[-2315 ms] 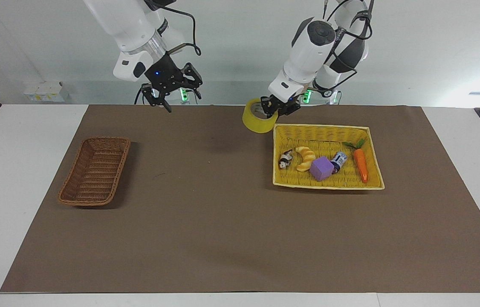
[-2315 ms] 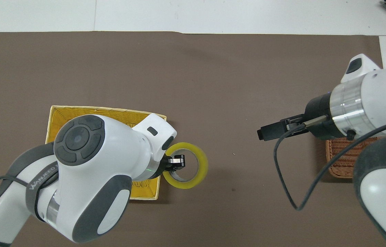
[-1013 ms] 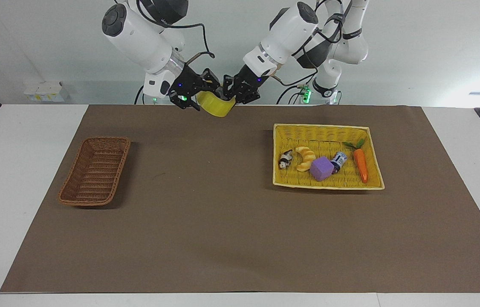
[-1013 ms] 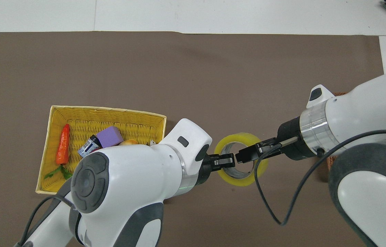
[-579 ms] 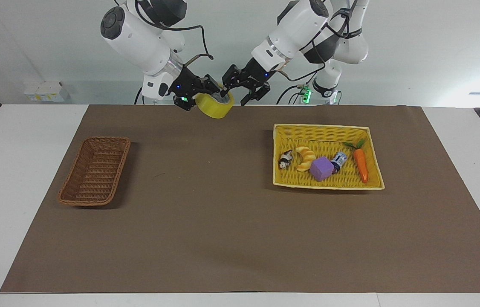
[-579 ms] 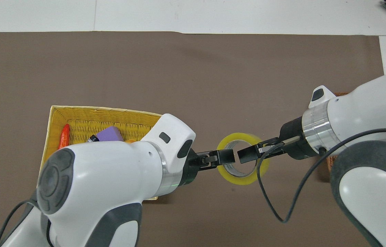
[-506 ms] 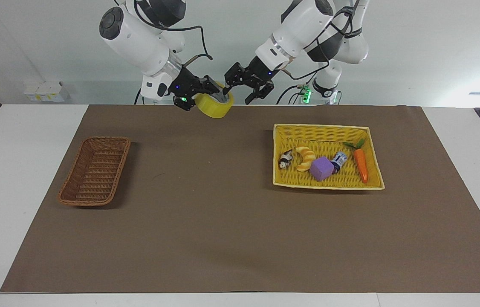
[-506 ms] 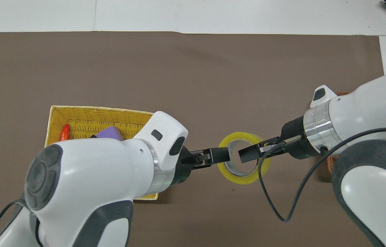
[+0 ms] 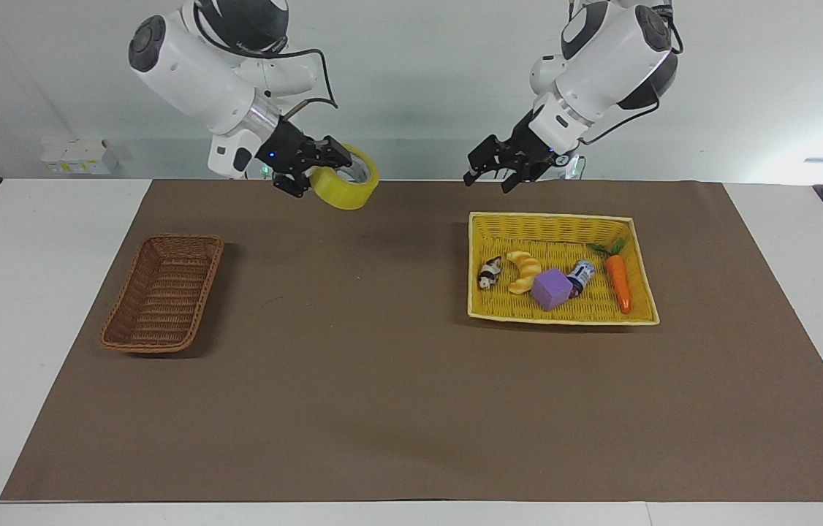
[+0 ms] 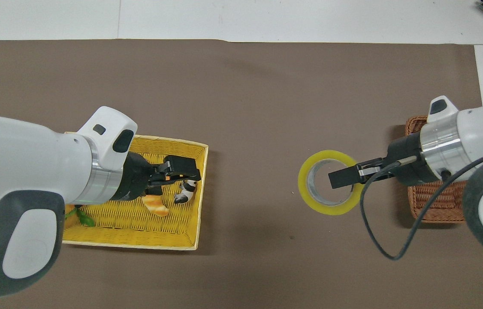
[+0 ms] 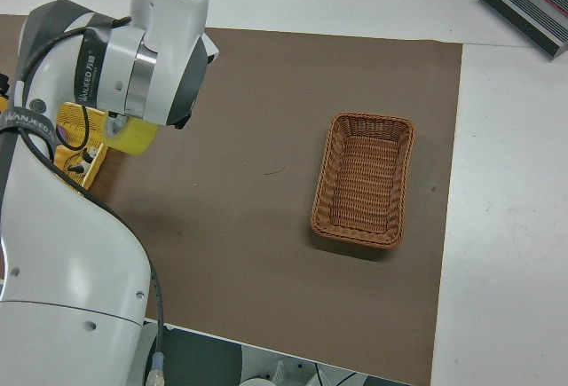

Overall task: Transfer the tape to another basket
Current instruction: 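Carry the tape to the wicker basket while the left gripper withdraws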

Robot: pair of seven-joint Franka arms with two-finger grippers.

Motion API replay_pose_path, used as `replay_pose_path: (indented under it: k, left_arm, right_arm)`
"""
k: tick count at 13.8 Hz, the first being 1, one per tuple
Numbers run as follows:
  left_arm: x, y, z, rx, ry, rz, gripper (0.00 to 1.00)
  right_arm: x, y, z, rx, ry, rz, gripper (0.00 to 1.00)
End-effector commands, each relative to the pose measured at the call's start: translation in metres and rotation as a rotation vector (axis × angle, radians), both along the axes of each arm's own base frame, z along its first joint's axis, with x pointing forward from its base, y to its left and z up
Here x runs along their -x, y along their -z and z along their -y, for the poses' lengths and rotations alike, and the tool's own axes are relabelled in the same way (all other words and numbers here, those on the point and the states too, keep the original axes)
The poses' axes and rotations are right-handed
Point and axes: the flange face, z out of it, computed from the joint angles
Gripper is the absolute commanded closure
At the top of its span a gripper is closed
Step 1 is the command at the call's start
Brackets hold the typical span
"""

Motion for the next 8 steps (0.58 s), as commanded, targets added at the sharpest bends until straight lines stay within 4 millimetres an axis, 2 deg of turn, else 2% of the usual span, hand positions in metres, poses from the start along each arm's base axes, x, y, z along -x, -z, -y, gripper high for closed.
replay_pose_path:
  k: [1,3,4,6,7,8]
  left_arm:
    - [-0.011,-0.002,-0.033,-0.106,0.019,0.023,0.00]
    - [-0.022,-0.004,-0.059,-0.186,0.093,0.069,0.00]
    - [-0.031,-0.008,-0.079,-0.235,0.125,0.100,0.00]
    - [-0.042,-0.017,-0.111,-0.262,0.133,0.134,0.00]
    - [-0.046,-0.022,-0.125,-0.271,0.111,0.144,0.00]
    - [-0.048,-0.028,-0.134,-0.286,0.103,0.148,0.00]
  right_arm:
    - [-0.001,0.000,0.053,-0.036,0.025,0.013,1.00]
    - [0.000,0.006,0.099,0.015,0.080,0.001,1.00]
    - [0.001,0.008,0.124,0.072,0.087,0.015,1.00]
    - [-0.002,0.010,0.151,0.143,0.117,0.046,1.00]
    - [-0.006,0.018,0.164,0.162,0.137,0.049,1.00]
    - [-0.012,0.037,0.186,0.162,0.160,0.023,1.00]
